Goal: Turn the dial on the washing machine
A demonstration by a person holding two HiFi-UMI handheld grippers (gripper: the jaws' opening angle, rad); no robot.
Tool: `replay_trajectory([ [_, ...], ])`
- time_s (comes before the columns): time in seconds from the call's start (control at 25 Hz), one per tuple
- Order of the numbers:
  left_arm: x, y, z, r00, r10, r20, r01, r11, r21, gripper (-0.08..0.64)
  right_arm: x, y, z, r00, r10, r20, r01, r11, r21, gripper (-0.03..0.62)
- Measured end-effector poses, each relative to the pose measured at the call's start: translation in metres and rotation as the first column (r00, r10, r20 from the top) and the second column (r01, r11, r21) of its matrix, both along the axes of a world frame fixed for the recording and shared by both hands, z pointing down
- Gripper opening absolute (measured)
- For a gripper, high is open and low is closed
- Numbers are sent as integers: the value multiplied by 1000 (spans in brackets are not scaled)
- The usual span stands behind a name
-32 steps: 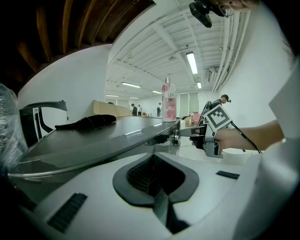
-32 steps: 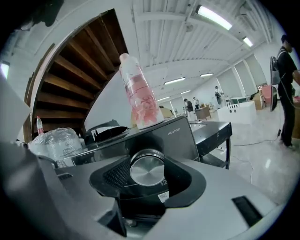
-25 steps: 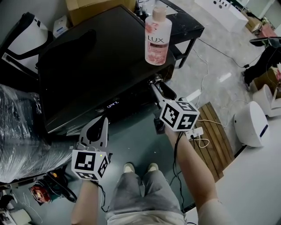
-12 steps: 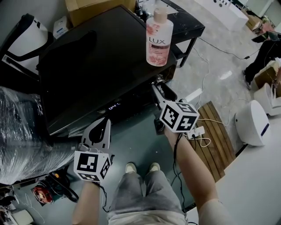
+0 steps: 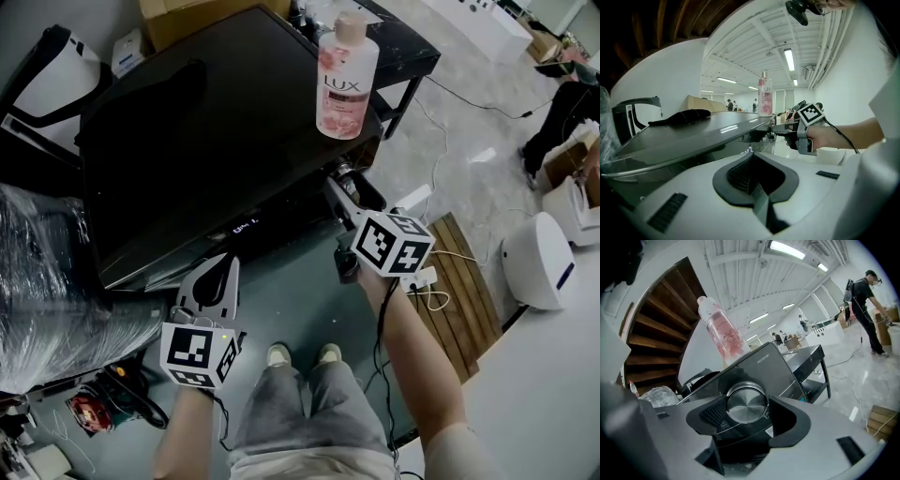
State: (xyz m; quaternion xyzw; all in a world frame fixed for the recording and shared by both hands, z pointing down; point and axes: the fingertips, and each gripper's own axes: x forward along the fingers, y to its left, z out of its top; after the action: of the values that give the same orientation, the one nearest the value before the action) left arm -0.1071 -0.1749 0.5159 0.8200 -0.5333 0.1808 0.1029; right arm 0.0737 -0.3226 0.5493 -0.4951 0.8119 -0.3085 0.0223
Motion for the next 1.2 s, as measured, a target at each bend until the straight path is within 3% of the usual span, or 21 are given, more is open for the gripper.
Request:
replay_trajectory([
  [0.04,-1,0,1,1000,0,1,0,1000,-3,20,-2,0,-1,1000,-1,21,1,1000,1,294],
  [0.28,-2,-1,3,1000,1,6,-1,1000,-9,20,-1,0,1,994,22,111,-20,1000,-17,295],
  [0.52,-5,-1,3,1000,-3,9,3,1000,-14,20,1,2,6,970,61,237,-41,995,-91,295],
  [0.76,-3,0,4,1000,4,10,-4,1000,-19,20,1,1,8,860,145,490,-47,977,-208,295],
  [0.92,-2,0,5,1000,9,10,-9,1000,-20,20,2,1,9,830,171,531,-48,970,-237,295],
  [1.2,-1,-2,4,1000,18,15,-18,1000,-23,20,3,1,13,719,267,641,-48,940,-338,295],
])
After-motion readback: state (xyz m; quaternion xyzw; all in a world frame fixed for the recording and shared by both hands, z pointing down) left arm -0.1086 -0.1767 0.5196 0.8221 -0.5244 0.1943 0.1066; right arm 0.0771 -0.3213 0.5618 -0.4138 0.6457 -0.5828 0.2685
